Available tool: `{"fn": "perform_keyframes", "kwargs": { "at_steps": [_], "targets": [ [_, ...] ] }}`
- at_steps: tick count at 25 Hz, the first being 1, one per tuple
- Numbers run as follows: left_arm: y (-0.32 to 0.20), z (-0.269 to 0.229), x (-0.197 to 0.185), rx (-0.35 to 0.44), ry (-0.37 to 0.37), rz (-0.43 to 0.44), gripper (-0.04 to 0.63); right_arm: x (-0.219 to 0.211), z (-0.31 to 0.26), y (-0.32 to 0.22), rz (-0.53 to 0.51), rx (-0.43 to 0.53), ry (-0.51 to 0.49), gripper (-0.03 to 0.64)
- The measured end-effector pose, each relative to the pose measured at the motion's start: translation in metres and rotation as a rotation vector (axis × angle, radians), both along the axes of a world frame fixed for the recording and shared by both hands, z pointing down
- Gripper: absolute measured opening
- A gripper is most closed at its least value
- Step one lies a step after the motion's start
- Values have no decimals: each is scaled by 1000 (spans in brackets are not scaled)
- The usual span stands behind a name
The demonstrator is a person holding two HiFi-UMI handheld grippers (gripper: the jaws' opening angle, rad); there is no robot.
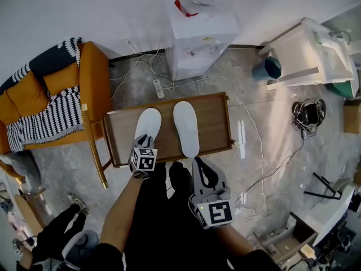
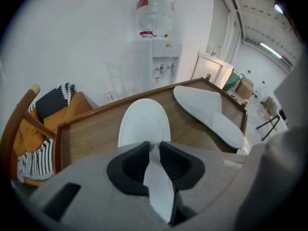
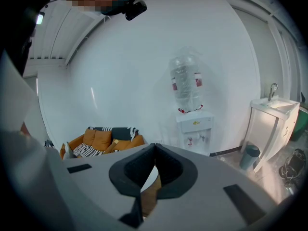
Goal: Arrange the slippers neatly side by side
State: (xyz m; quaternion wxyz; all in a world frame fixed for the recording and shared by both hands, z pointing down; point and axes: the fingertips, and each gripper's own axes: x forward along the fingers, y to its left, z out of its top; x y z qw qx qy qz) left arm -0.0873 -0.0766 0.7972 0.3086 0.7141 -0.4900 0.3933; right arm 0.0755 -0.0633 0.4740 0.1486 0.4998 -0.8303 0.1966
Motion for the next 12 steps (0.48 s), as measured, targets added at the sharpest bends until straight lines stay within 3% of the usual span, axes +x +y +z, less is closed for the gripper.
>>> {"fn": "perform_keyframes", "kwargs": {
  "at_steps": [12],
  "targets": [
    [1, -18, -2, -7, 77, -74, 40, 7, 4, 1, 11, -7, 6, 14]
  ]
}}
